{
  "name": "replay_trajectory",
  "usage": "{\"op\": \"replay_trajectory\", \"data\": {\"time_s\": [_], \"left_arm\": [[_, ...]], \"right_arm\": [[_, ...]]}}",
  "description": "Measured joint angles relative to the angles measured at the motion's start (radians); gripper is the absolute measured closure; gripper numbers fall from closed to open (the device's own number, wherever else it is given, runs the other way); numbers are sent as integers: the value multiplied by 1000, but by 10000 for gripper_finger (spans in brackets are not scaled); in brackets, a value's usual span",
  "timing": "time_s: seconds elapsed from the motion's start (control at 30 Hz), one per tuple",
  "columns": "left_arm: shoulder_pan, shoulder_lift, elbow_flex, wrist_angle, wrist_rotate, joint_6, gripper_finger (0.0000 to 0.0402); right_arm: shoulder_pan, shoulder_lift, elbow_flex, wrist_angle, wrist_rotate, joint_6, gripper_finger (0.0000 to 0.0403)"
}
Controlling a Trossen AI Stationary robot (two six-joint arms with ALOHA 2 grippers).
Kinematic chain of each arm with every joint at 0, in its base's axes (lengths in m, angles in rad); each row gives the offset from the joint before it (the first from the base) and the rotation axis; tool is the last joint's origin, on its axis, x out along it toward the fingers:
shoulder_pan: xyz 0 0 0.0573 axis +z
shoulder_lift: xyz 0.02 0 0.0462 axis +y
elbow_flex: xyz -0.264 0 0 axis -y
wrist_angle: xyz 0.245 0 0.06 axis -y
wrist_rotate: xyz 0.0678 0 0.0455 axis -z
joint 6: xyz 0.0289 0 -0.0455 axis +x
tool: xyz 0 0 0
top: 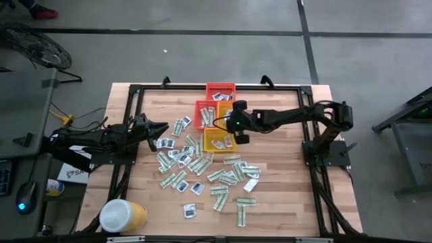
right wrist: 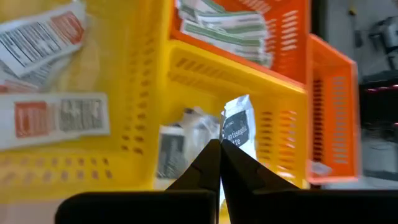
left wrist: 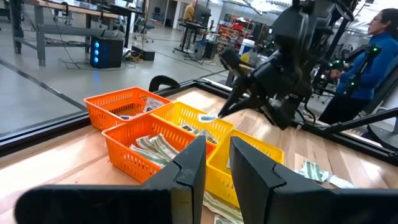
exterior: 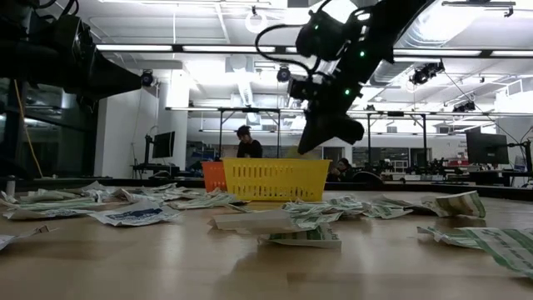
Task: Pick & Place First Aid Supplies
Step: Put the towelette pack into the top yellow bin, then put the bandage into the bottom orange bin
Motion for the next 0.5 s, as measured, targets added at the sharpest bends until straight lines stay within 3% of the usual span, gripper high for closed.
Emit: {"op": "replay_trajectory", "data": {"time_s": [0.27,0.5], "left_arm": [[0,0,0,0,0,0,328],[0,0,0,0,0,0,328]], "right_arm": [[-17,62,-1,60,2,-3,380],[-18,75,-1,77,2,-4,329]]}}
